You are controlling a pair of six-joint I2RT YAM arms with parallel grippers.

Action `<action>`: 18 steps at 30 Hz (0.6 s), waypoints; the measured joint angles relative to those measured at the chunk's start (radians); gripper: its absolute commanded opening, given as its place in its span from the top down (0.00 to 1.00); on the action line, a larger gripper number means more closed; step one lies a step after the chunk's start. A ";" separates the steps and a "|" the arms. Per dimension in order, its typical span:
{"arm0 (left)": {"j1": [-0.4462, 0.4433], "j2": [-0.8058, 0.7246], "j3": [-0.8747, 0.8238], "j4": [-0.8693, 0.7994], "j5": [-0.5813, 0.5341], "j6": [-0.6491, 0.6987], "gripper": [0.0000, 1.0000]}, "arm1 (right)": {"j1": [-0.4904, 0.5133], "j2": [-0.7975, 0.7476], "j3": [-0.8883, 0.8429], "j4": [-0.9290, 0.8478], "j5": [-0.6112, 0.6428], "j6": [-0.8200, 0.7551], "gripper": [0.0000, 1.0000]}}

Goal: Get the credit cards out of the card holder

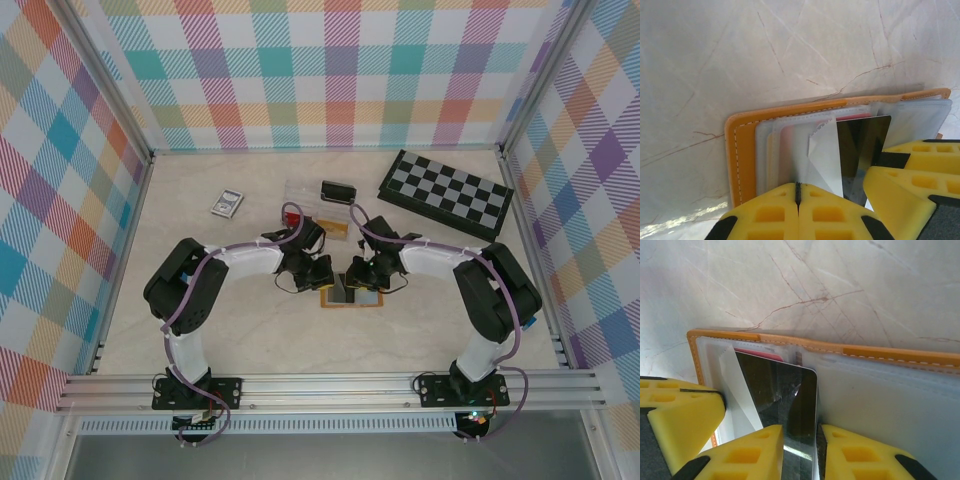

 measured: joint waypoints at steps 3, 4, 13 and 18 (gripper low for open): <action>0.000 0.000 -0.002 0.002 0.000 0.000 0.98 | -0.009 0.003 -0.007 0.013 -0.027 0.005 0.74; 0.000 0.000 -0.004 0.004 0.000 -0.002 0.98 | -0.011 0.006 -0.008 0.019 -0.037 0.007 0.74; 0.000 0.000 -0.007 0.009 0.000 -0.003 0.98 | -0.031 0.027 -0.021 0.076 -0.125 0.007 0.77; 0.000 0.000 -0.012 0.017 0.000 -0.003 0.98 | -0.037 0.028 -0.021 0.074 -0.127 0.007 0.84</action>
